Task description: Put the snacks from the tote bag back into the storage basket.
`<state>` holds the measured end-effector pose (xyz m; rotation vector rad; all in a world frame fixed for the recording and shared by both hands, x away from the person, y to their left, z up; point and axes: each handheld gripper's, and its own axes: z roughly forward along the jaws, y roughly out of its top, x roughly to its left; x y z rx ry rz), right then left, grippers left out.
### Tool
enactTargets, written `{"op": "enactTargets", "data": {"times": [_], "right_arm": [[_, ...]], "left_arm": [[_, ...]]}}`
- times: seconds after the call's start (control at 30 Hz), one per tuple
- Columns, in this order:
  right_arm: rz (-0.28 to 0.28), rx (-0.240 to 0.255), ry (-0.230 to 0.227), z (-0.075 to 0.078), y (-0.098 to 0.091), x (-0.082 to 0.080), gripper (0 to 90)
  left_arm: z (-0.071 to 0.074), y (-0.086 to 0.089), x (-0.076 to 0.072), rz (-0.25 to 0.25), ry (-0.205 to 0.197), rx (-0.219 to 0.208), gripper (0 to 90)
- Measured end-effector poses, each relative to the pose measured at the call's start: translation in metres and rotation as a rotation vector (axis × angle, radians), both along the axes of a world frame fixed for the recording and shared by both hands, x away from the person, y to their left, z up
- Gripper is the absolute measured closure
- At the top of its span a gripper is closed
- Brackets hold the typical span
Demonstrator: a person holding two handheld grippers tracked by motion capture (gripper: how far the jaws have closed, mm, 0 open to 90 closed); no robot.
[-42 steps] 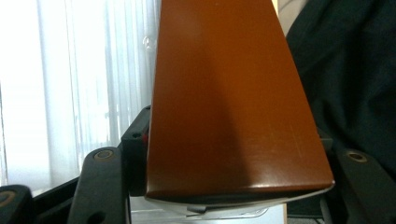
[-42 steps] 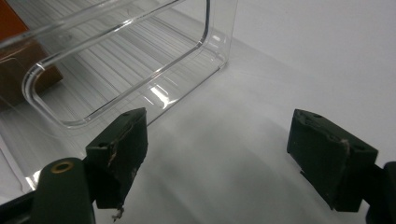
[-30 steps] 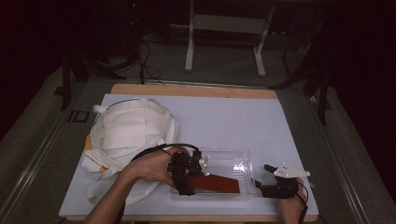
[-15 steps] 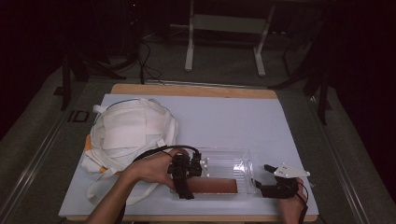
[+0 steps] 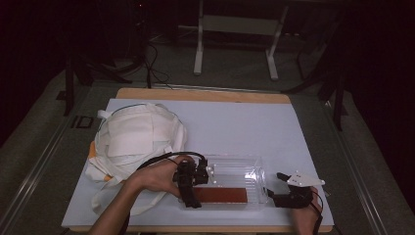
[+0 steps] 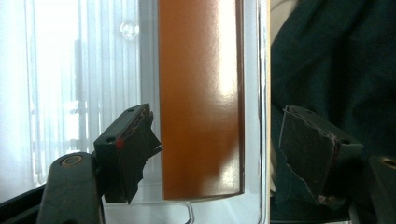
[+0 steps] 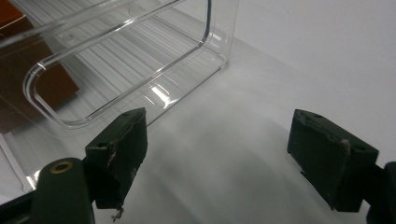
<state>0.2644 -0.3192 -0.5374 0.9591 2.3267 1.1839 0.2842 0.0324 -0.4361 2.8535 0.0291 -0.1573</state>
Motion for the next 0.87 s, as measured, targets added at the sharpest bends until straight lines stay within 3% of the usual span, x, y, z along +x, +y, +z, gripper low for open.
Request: {"op": "enactTargets", "data": {"times": [0.53, 0.7, 0.87], "right_arm": [[-0.003, 0.006, 0.0, 0.0, 0.0, 0.0, 19.9], [-0.004, 0.009, 0.002, 0.0, 0.0, 0.0, 19.7], [-0.006, 0.011, 0.003, 0.0, -0.001, 0.0, 19.5]], "left_arm": [[0.007, 0.025, 0.003, 0.062, -0.036, -0.027, 26.6], [0.012, 0.037, 0.001, 0.085, -0.071, -0.069, 26.6], [0.019, 0.055, -0.004, 0.137, -0.112, -0.147, 27.0]]}}
